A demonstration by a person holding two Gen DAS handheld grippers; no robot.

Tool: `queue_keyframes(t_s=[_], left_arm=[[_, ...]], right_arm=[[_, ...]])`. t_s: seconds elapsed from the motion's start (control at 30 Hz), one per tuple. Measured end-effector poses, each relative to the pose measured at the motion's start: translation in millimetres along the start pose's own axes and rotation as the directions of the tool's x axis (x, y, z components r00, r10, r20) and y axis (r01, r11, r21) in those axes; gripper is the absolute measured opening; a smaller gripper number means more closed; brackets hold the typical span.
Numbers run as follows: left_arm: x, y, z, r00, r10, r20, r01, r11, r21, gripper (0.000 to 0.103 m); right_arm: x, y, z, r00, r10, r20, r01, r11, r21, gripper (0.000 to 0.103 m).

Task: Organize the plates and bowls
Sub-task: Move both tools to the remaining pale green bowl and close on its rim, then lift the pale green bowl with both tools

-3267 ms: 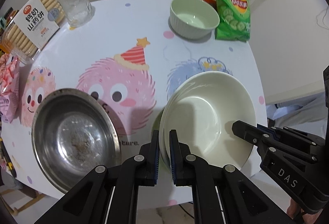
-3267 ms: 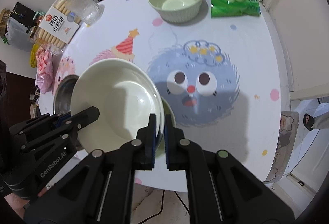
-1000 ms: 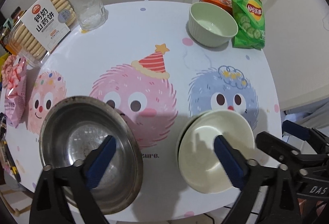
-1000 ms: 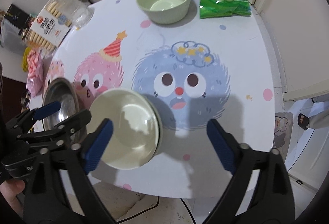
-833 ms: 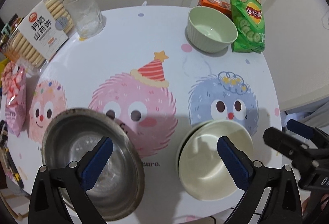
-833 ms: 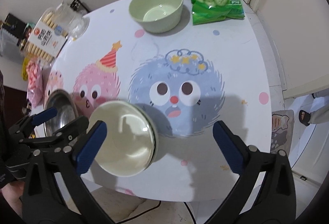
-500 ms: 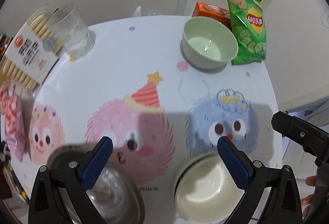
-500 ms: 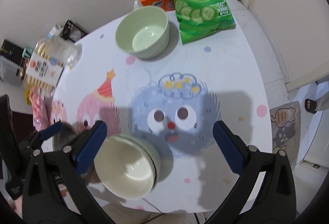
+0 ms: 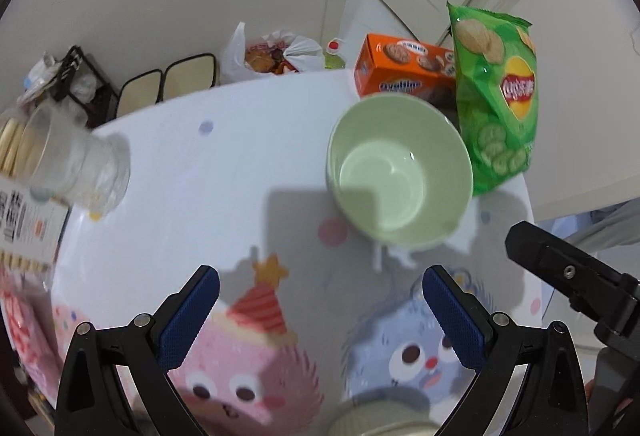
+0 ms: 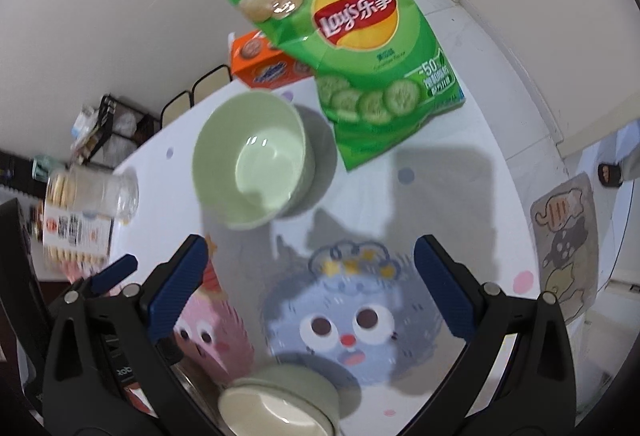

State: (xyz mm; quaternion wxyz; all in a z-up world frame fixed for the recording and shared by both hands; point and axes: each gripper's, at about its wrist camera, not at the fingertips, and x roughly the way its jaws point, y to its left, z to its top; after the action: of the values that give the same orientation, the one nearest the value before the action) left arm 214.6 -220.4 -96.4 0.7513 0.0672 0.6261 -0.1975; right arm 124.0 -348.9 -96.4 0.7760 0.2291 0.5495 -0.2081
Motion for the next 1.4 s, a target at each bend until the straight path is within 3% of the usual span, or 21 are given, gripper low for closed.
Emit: queue_keyframes(t_s=[0.23,0.37,0.43,0.5,0.57,0.7,0.8,0.9,1.07,1.4], left_arm=[[24.2,2.7,32.3,0.999,-0.001,-0.046,0.002,1.0,0.018,0.103],[36.9,7.8,36.4,0.998,-0.016,-0.065,0.017,1.0,0.01,0.099],[41.9,9.7,37.3,0.997,-0.011,-0.074,0.013,1.0,0.016,0.088],[46.5,11.5,38.5,0.997,-0.004,-0.082,0.005,1.0,0.013,0.066],[51.3,14.1,40.3,0.995,-0.016,-0.099,0.017,1.0,0.002,0.063],[53.3,19.3,41.0,0.993,-0.051,-0.107,0.05,0.999,-0.013,0.046],[57.0,15.7,44.6,0.991,-0.073,-0.113,0.074,0.997,0.001,0.029],[56.5,8.4,44.8,0.99,-0.088,-0.109,0.09,0.996,0.011,0.014],[55.0,6.1,43.9,0.991,-0.088,-0.099,0.09,0.996,0.017,0.01],[46.2,10.0,36.7,0.993,-0.084,-0.085,0.086,0.996,0.012,0.01]], right_arm=[[28.9,4.7,22.4,0.999,0.003,-0.048,0.001,0.997,0.083,0.102],[40.6,8.3,29.7,0.997,-0.035,-0.073,0.042,0.994,0.102,0.098],[44.6,9.3,31.9,0.996,-0.038,-0.083,0.047,0.993,0.107,0.088],[51.4,6.4,33.9,0.993,-0.026,-0.113,0.041,0.991,0.131,0.062],[57.2,3.6,33.7,0.99,-0.006,-0.138,0.029,0.986,0.164,0.05],[61.8,6.8,34.2,0.99,-0.003,-0.141,0.026,0.987,0.158,0.047],[64.5,8.4,35.4,0.989,-0.024,-0.149,0.046,0.988,0.149,0.027],[65.8,10.2,36.9,0.986,-0.064,-0.155,0.085,0.987,0.136,0.017],[67.3,9.7,36.0,0.988,-0.053,-0.148,0.074,0.988,0.136,0.012],[60.7,7.4,25.9,0.99,-0.017,-0.139,0.033,0.994,0.108,0.012]])
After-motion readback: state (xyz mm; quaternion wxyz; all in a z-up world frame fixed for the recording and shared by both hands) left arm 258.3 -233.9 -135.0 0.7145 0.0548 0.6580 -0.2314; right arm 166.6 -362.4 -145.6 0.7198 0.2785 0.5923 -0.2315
